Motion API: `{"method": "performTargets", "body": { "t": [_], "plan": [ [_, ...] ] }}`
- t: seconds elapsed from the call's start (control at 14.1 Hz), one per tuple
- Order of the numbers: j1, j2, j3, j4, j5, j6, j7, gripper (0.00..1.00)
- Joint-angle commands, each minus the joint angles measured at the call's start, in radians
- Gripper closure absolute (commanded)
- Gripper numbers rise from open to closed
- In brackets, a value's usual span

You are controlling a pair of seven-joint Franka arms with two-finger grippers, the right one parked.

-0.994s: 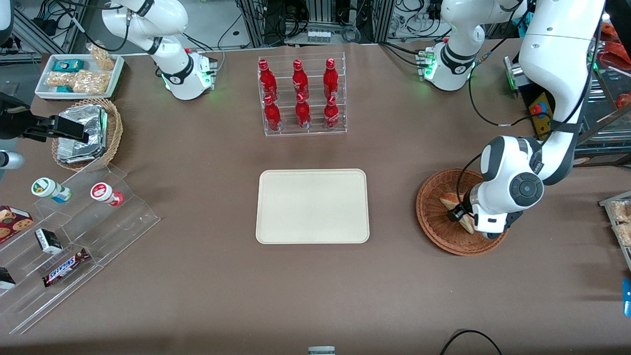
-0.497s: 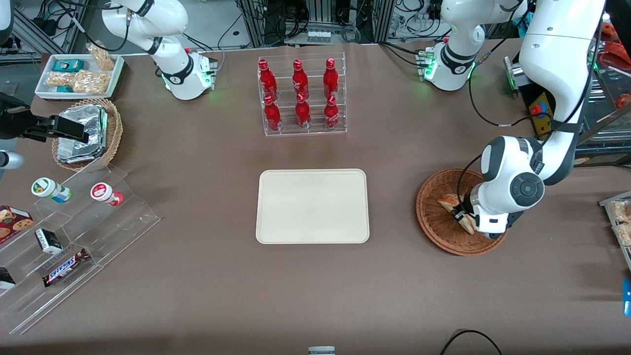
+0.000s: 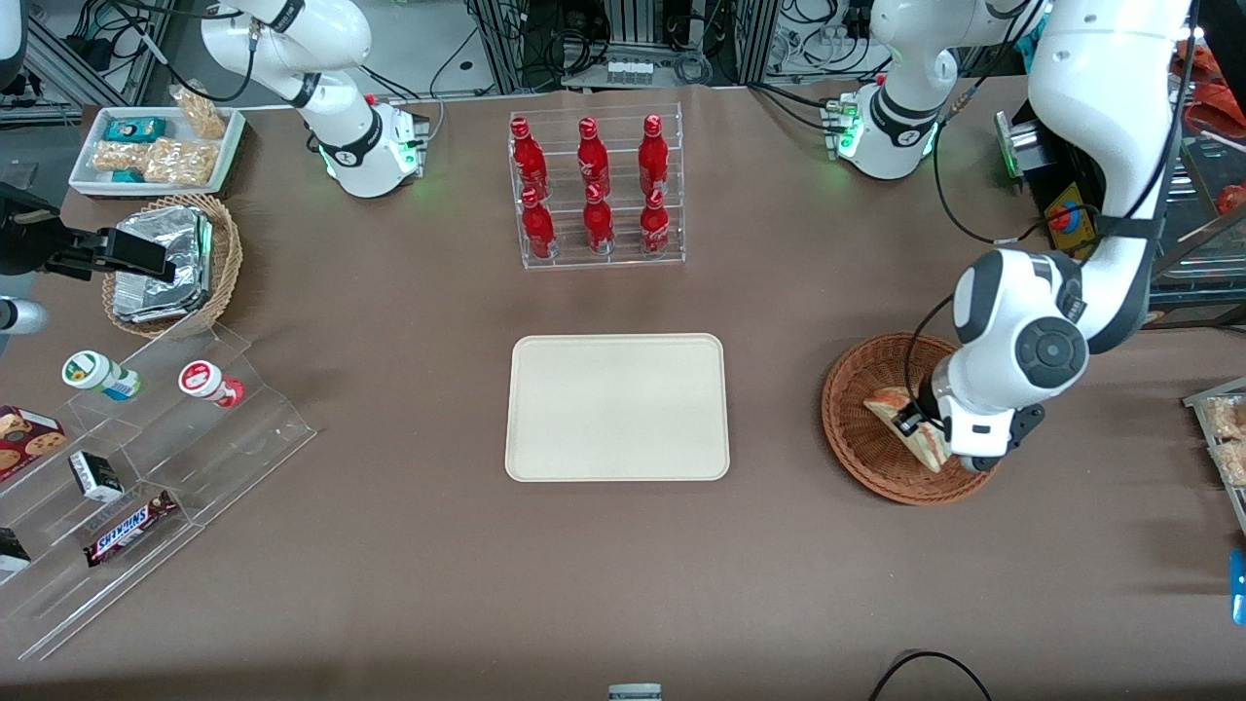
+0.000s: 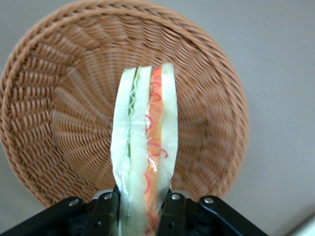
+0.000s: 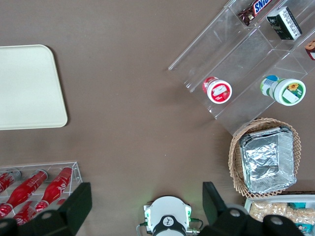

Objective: Place sandwich from basket to tray
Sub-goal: 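Close the left gripper on the sandwich and lift it from the basket, then carry the sandwich with the left gripper over the cream tray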

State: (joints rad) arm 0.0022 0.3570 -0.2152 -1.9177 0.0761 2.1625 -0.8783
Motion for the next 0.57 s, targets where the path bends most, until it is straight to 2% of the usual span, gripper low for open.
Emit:
{"method": "performTargets", "body": {
  "t": [0.0,0.21,0.35,0.5],
  "plan": [
    [-0.143,-0.018,0.007,0.009,0.013,-0.018,-0.011,0.86],
    [-0.260,0.016,0.007,0.054,0.014,-0.015,-0.011,0.84],
    [-0.319,0.034,0.005,0.071,0.051,-0.013,-0.013,0.84],
    [-0.381,0.066,0.005,0.112,0.054,-0.013,-0.022,0.84]
  ]
}}
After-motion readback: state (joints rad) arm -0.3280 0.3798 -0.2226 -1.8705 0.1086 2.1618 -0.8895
